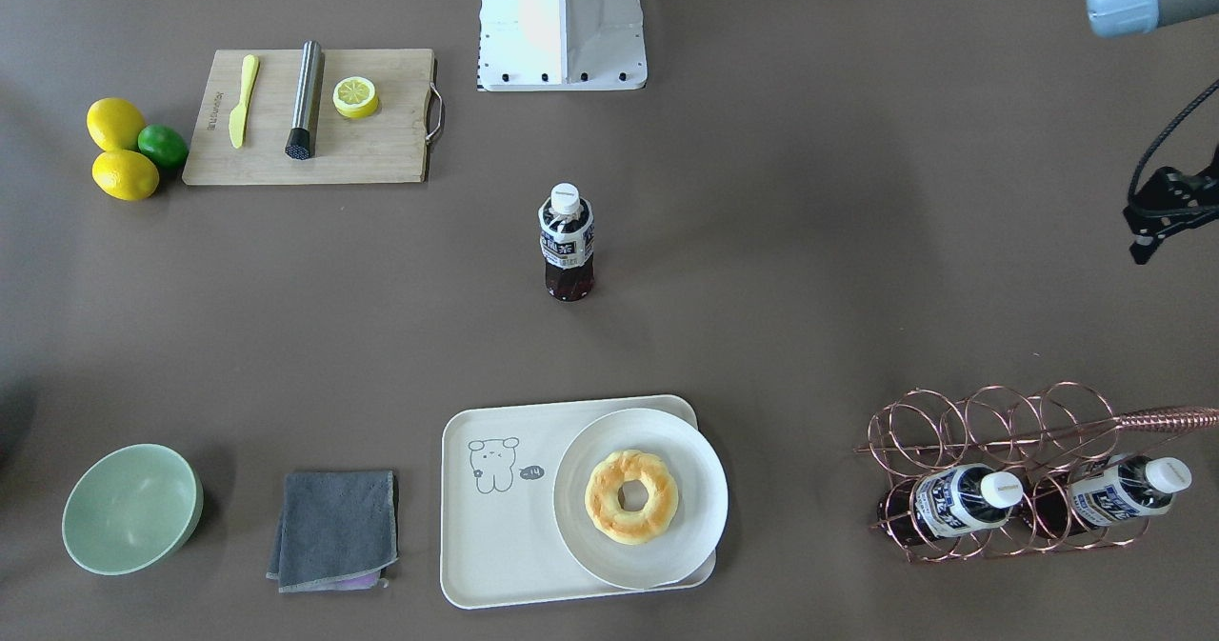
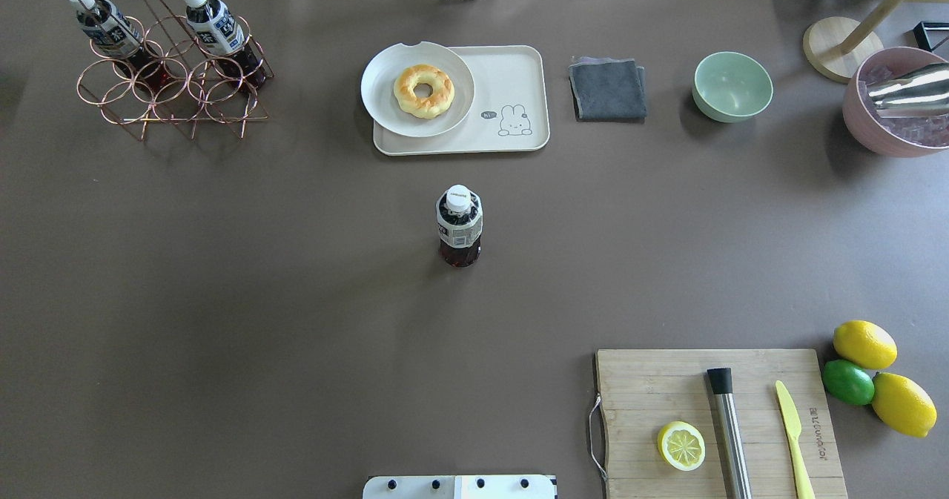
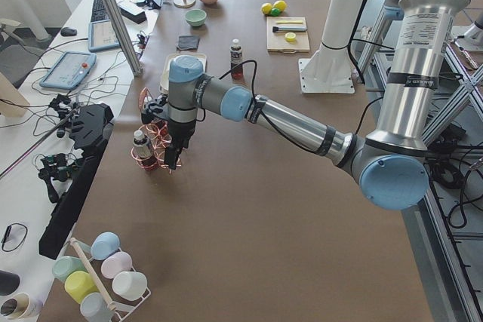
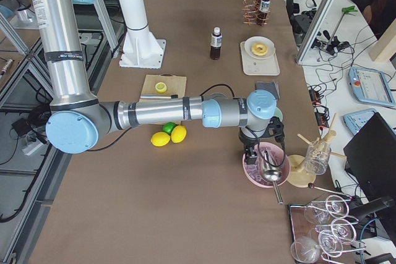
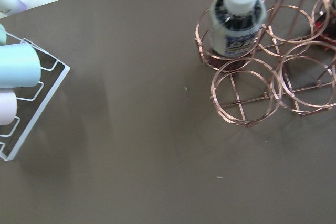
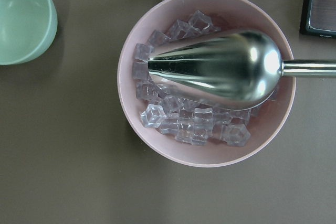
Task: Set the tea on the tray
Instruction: 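Open the left gripper and draw the left arm back to rest, then swing the right gripper over to above the standing tea bottle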
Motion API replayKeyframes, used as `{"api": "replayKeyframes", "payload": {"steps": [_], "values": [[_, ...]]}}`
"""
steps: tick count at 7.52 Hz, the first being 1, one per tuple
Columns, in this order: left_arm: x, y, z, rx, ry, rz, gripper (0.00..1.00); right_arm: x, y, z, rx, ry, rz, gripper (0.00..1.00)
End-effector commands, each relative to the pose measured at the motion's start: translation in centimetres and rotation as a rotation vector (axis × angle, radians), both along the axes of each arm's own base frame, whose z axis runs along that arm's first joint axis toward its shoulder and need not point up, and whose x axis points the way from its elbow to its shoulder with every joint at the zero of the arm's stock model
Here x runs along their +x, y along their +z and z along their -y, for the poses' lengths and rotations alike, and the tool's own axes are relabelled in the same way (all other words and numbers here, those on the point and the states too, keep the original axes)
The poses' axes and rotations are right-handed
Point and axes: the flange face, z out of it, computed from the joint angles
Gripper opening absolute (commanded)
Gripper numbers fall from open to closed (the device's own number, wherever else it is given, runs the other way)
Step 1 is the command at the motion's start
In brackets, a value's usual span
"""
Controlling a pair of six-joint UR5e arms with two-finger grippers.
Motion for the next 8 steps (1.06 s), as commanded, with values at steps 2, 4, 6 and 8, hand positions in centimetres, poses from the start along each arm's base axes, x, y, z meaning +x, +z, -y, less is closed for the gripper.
{"api": "replayKeyframes", "payload": {"steps": [2,4,6,8], "values": [[-8.6,5.6,-2.5,0.014,0.029,0.051,0.98,-8.4,-13.1,-0.2,0.009,0.056,0.068,1.0],[-9.6,6.6,-3.6,0.005,0.031,-0.011,0.98,-14.1,-22.0,-1.4,-0.006,0.066,0.125,1.0],[-9.8,6.7,-3.9,0.002,0.026,-0.013,0.98,-21.4,-32.1,-3.0,-0.052,0.063,0.187,1.0],[-10.2,7.1,-4.0,-0.005,0.017,-0.014,0.98,-28.5,-40.1,-5.5,-0.053,0.107,0.161,1.0]]}}
